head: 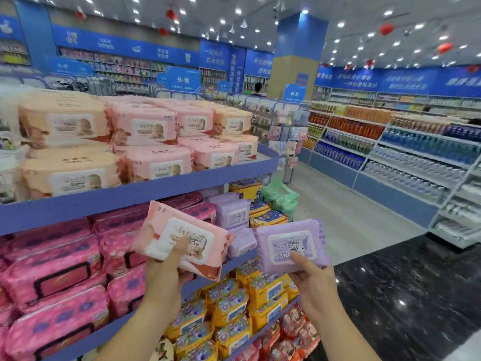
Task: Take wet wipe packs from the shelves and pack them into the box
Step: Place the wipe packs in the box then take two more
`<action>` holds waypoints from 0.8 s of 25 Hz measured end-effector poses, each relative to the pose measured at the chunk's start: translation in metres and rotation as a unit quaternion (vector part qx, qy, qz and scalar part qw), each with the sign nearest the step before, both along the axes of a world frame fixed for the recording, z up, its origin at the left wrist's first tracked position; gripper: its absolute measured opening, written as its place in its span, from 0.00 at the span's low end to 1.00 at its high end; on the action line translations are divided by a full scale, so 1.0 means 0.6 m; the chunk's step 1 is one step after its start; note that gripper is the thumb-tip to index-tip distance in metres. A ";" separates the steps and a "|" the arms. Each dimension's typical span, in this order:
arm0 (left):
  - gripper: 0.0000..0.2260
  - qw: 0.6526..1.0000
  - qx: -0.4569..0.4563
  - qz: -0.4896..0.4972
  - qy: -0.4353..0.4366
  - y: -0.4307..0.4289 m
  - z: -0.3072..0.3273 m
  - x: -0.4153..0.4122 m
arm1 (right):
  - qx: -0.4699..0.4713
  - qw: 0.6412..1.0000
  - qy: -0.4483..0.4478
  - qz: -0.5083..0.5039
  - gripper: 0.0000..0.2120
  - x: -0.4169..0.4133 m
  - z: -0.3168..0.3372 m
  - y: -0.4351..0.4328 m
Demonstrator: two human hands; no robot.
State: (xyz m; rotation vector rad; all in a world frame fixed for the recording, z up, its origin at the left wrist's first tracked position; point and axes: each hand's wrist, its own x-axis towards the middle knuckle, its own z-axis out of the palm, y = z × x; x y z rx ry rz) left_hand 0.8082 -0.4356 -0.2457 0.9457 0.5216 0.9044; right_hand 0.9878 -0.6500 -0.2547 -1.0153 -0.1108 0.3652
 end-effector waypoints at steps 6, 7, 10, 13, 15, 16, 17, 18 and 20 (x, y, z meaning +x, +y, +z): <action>0.25 0.994 0.005 0.112 0.013 0.023 -0.010 0.153 | -0.044 0.991 0.019 0.124 0.29 0.249 -0.083 0.158; 0.24 0.990 0.003 0.137 0.018 0.024 -0.013 0.172 | -0.058 0.986 0.028 0.152 0.28 0.279 -0.093 0.185; 0.20 0.977 -0.007 0.209 0.031 0.022 -0.017 0.220 | -0.094 0.965 0.015 0.245 0.28 0.341 -0.128 0.259; 0.23 0.966 -0.005 0.258 0.031 0.015 -0.020 0.248 | -0.140 0.950 -0.016 0.279 0.35 0.369 -0.159 0.297; 0.26 0.961 -0.007 0.276 0.029 0.009 -0.019 0.259 | -0.223 0.937 -0.078 0.256 0.42 0.387 -0.176 0.307; 0.26 0.959 -0.009 0.282 0.030 0.006 -0.017 0.264 | -0.264 0.925 -0.122 0.245 0.43 0.393 -0.182 0.310; 0.26 0.958 -0.010 0.284 0.028 0.003 -0.016 0.268 | -0.303 0.904 -0.183 0.238 0.43 0.395 -0.184 0.309; 0.26 0.959 -0.008 0.282 0.027 0.000 -0.012 0.272 | -0.347 0.874 -0.247 0.233 0.45 0.393 -0.184 0.308; 0.30 0.959 -0.002 0.281 0.035 -0.007 -0.010 0.276 | -0.425 0.814 -0.332 0.216 0.51 0.391 -0.184 0.310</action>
